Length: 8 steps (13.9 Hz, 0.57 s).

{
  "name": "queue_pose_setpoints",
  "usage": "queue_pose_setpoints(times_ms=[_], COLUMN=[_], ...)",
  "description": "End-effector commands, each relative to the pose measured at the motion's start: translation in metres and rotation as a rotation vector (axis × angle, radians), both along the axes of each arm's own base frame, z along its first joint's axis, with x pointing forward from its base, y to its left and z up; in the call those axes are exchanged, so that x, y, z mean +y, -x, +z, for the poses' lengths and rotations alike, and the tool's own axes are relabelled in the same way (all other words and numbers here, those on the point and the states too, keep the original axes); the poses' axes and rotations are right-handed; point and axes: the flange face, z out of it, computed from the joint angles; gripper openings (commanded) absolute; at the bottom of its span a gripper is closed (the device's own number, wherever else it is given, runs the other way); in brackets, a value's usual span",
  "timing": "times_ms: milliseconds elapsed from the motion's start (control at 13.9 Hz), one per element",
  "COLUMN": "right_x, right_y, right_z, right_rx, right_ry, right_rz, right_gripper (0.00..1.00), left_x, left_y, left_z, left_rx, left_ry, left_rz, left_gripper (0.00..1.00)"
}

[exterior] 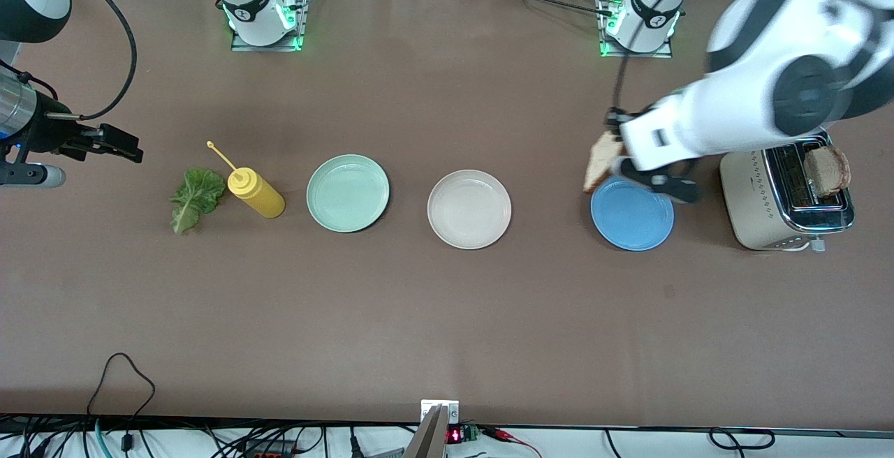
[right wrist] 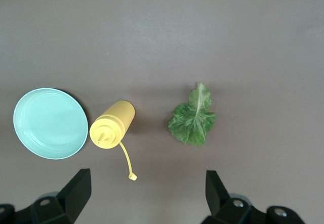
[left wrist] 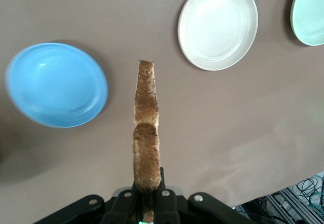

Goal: Make sandwich in beige plate with both arms
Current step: 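Carry the bread to the beige plate and lower it with the left gripper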

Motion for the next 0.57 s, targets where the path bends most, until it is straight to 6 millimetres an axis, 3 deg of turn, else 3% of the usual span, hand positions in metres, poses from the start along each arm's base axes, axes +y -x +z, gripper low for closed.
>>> queue_pose_setpoints(times_ms=[0,215,502], right_x=[0.001,0.001,0.001], right_y=[0.0,0.0,0.0], right_z=[0.006,0.006,0.006], right_rx=[0.001,0.001,0.001], right_ry=[-0.008,-0.008,-0.008], right_rz=[-0.012,-0.012,-0.012], right_gripper=[1.0,1.0,1.0], left_x=[-0.036,-0.064,-0.073], left_y=[0.002,0.0,-0.01], left_z=[-0.022,-0.049,-0.105], left_rx=[0.02,0.048,0.126], left_ry=[0.004,0.029,0.172], left_rz=[0.053,0.113,0.224], left_gripper=[0.0,0.0,0.0])
